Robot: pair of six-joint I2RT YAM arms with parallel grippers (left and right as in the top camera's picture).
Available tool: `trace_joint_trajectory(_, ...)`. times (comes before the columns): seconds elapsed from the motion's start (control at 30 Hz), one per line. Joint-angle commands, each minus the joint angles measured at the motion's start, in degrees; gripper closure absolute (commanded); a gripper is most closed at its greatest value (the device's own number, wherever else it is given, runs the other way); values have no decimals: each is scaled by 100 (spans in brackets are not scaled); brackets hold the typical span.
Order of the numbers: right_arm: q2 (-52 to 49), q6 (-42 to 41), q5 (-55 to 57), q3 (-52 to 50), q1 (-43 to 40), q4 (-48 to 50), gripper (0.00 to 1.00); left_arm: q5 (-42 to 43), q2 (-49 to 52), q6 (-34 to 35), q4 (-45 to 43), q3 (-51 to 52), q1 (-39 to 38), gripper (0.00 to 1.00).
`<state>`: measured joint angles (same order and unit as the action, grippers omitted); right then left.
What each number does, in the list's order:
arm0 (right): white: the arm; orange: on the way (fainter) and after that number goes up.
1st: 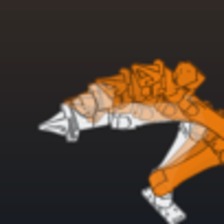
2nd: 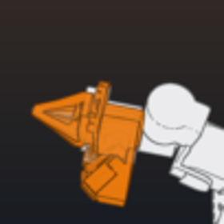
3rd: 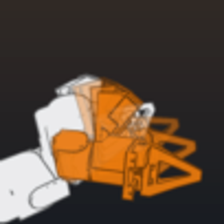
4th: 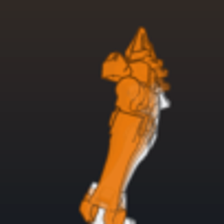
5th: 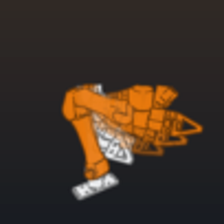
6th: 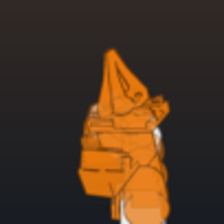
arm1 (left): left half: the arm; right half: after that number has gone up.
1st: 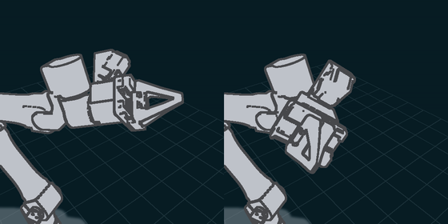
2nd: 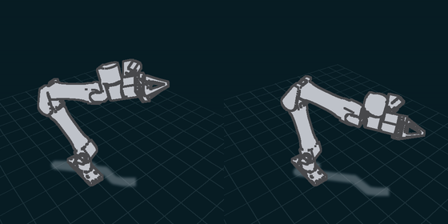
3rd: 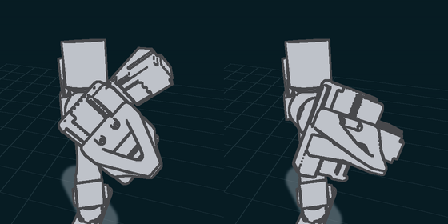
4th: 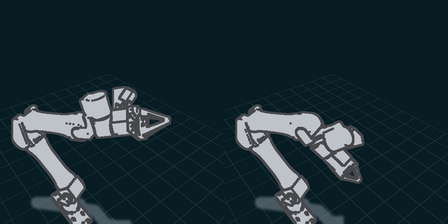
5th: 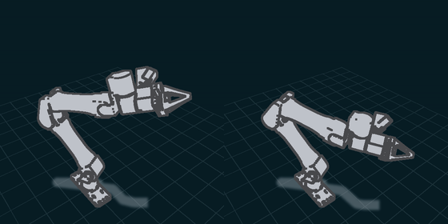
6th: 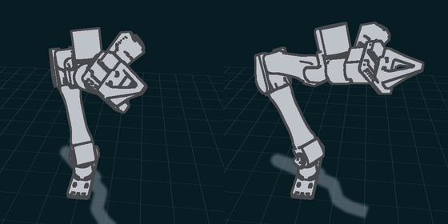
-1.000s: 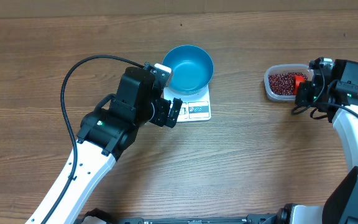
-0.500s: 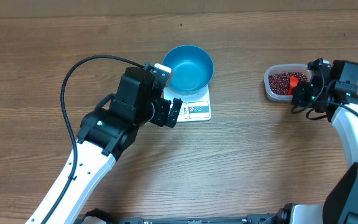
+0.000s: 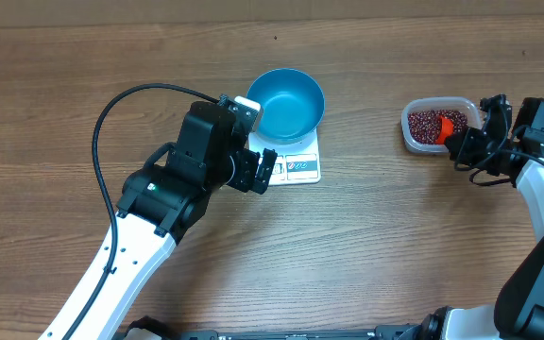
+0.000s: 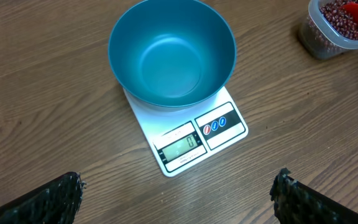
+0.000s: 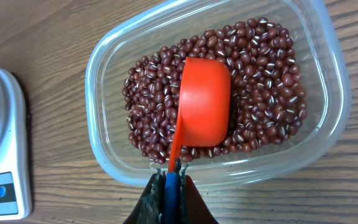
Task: Scoop item into bowl and weigh 150g on scale
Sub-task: 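Move the red scoop with the right gripper over the bean tub, then dip the red scoop into the beans and lift it full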
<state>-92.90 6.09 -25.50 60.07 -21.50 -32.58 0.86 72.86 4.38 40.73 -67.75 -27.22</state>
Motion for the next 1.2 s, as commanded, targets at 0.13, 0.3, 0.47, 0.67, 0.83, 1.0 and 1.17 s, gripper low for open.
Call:
trace_joint_trajectory(0.13,-201,-278,-879,-13,-251,-13,96,63,-48,81,-22,-28,28,1)
trace_joint_trajectory(0.3,-505,-334,-1257,-13,-435,33,96,63,-48,79,-24,-28,28,0)
trace_joint_trajectory(0.47,-935,-330,-1921,-13,-667,146,96,63,-48,81,-24,-28,31,1)
trace_joint_trajectory(0.67,-1106,-326,-2334,-11,-848,160,96,63,-48,81,-24,-28,31,0)
trace_joint_trajectory(0.83,-1106,-328,-2439,-11,-874,116,96,63,-48,79,-24,-28,31,1)
trace_joint_trajectory(1.0,-1106,-330,-2852,-11,-874,72,96,63,-48,81,-24,-28,31,1)
trace_joint_trajectory(1.17,-1106,-330,-3180,-11,-896,57,96,63,-48,81,-22,-28,28,1)
